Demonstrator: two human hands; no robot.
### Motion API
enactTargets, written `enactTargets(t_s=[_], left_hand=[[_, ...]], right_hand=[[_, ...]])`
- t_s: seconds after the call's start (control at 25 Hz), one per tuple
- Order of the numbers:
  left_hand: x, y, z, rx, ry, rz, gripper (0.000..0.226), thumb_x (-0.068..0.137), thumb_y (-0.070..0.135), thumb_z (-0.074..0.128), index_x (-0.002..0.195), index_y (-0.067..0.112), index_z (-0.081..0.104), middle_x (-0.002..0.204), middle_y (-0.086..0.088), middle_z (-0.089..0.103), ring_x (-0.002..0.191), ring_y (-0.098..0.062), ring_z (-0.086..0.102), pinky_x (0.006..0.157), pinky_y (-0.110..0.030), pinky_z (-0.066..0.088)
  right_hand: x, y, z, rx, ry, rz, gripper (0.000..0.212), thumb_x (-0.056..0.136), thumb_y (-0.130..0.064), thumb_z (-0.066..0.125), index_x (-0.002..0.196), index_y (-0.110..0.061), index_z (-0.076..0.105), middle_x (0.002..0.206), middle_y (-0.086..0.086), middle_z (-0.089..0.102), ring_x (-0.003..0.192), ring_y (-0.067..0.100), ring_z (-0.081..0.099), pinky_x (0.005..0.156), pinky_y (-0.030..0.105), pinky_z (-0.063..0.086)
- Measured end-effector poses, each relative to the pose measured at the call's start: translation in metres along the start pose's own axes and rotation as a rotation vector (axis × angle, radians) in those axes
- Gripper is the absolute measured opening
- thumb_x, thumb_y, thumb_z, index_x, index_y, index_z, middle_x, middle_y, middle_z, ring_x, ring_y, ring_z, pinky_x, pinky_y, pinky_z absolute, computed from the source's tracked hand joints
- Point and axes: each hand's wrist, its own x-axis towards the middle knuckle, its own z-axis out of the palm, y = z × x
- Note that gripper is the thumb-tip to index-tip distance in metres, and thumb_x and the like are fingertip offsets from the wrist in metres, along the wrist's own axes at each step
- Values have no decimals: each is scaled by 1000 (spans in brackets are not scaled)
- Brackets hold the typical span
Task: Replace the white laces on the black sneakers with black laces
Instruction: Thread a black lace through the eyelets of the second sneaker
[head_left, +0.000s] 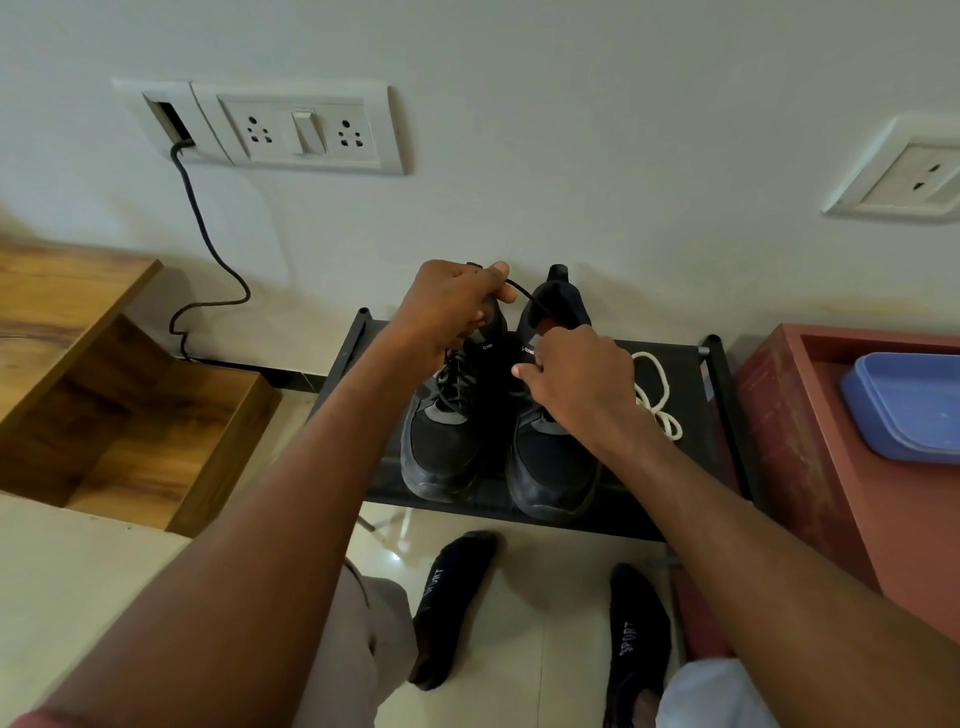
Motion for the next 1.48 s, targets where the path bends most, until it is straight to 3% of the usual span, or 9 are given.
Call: enactTargets(t_s=[0.2, 0.52, 0.68, 0.8, 1.0, 1.12, 1.32, 1.4, 1.48], left_hand=[[1, -1, 0, -35, -5, 3, 39, 104, 37, 60, 94, 4, 77, 53, 1, 42, 45, -12, 32, 42, -23, 25], [1, -2, 0, -2, -11, -17, 38, 105, 37, 59, 91, 6, 76, 54, 1, 45, 43, -11, 32, 41, -21, 27], [0, 0, 2, -26, -31, -35, 40, 105, 38, 59, 101, 3, 77, 54, 2, 42, 41, -10, 29, 39, -21, 24], [2, 2, 2, -112, -83, -51, 40, 105, 38, 58, 108, 2, 76, 54, 2, 36, 44, -11, 23, 39, -22, 20], [3, 6, 13, -161, -167, -37, 36, 107, 34, 54, 114, 5, 76, 56, 3, 31, 47, -12, 19, 40, -24, 19], [0, 13, 26, -164, -246, -1, 39, 109, 33, 49, 117, 5, 75, 57, 1, 31, 46, -12, 21, 43, -26, 16], [-13, 27, 38, 25, -395, 198, 23, 101, 34, 67, 93, 16, 79, 80, -24, 60, 50, -13, 56, 44, -24, 37], [-14, 25, 41, 212, -263, 373, 12, 94, 22, 76, 94, 10, 75, 75, -9, 74, 62, -18, 70, 61, -29, 56], [-15, 25, 46, 524, 21, 525, 8, 92, 27, 75, 91, 20, 72, 62, 11, 67, 60, -6, 65, 62, -22, 49]], right_hand=[[-5, 4, 1, 51, -35, -141, 28, 101, -28, 62, 128, -35, 65, 110, 2, 72, 96, 29, 71, 81, 42, 59], [-1, 9, 5, 49, 48, -24, 31, 100, -44, 67, 85, -17, 66, 69, -3, 53, 69, 21, 61, 71, 39, 59], [-7, 3, 4, 149, 75, -21, 9, 97, -22, 69, 98, -15, 63, 80, 4, 62, 76, 27, 66, 73, 44, 60], [-7, 6, -1, 249, 68, 63, 25, 88, -11, 72, 106, -19, 57, 87, 5, 64, 76, 30, 64, 70, 45, 59], [-14, 12, -39, 1304, -227, 540, 7, 89, -8, 66, 86, -12, 62, 79, 5, 70, 78, 22, 71, 71, 28, 53], [-19, 18, -72, 1468, 86, 325, 10, 88, -2, 61, 89, -11, 66, 68, 3, 64, 69, 22, 62, 70, 38, 52], [-25, 28, -104, 1110, 550, -150, 22, 100, -3, 57, 106, -12, 76, 94, 0, 75, 61, 23, 56, 54, 27, 45], [-15, 35, -103, 975, 581, -172, 26, 102, -5, 55, 108, -16, 78, 101, -7, 76, 80, 12, 68, 65, 19, 49], [-2, 38, -92, 888, 519, -103, 32, 101, -5, 54, 111, -23, 79, 107, -15, 76, 92, 8, 71, 79, 22, 56]])
